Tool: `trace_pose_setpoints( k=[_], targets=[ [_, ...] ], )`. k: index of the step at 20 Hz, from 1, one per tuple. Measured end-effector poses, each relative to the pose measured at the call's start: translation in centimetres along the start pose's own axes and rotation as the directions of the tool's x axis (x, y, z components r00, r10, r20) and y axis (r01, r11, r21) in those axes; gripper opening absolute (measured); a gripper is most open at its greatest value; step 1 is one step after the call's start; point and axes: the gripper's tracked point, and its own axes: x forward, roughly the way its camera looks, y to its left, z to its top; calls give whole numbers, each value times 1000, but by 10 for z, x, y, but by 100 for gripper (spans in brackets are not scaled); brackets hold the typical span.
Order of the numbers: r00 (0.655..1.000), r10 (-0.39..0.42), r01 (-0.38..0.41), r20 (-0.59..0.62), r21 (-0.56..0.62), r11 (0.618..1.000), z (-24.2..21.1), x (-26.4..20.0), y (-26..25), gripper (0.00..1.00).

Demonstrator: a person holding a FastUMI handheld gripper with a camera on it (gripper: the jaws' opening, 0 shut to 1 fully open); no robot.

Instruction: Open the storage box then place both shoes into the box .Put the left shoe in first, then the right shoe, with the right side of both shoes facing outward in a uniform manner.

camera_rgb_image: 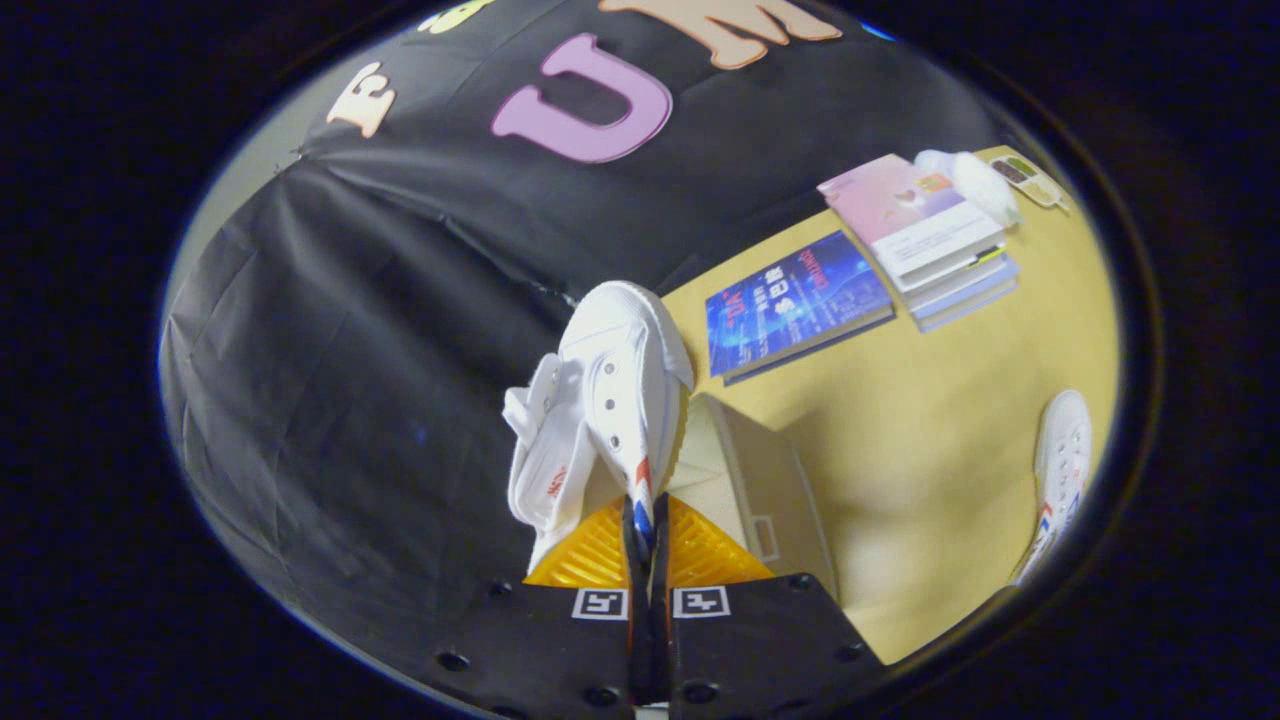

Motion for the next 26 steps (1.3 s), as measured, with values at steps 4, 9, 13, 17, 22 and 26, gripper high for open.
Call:
trace_pose_setpoints(
  k=[4, 9, 13, 17, 22, 26],
  targets=[
    [994, -21, 12, -111, -77, 997, -52, 30, 7, 2],
    [978, -58, 33, -201, -128, 991, -96, 52, 0, 2],
    [960, -112, 88, -257, -103, 991, -116, 57, -4, 2],
    [938, -173, 158, -301, -75, 985, -133, 66, -12, 3],
    [896, -289, 276, -337, -88, 957, -149, 85, -31, 3],
    [853, -396, 354, -339, -181, 917, -155, 91, -46, 3]
  ],
)
